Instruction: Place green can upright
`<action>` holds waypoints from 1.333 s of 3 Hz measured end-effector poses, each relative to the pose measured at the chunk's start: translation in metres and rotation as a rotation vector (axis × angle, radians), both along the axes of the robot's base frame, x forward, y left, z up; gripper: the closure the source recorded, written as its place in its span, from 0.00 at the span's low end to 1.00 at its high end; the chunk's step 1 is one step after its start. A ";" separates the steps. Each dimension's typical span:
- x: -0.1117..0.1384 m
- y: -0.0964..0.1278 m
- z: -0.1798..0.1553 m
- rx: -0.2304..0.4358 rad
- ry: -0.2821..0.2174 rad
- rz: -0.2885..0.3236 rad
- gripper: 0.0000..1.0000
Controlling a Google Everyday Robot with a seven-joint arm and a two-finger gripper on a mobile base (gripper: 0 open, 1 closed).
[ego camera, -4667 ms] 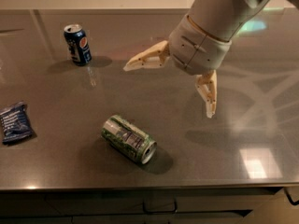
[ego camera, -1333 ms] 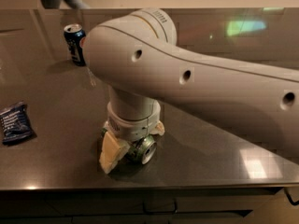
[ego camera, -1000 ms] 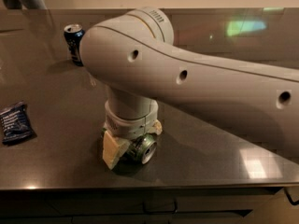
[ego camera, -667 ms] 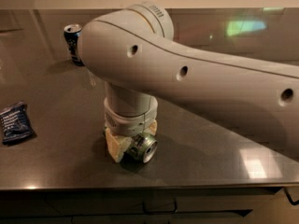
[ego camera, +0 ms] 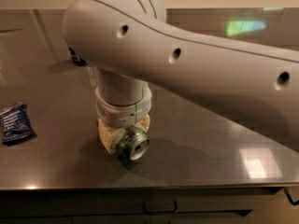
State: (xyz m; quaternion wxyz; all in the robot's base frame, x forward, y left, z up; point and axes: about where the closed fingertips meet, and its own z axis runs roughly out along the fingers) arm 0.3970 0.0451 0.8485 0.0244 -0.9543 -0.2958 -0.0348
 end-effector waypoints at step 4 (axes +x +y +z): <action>0.076 0.063 0.058 0.128 0.246 -0.662 1.00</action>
Offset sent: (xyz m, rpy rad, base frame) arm 0.0512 0.0760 0.0601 -0.0090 0.1572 -0.9347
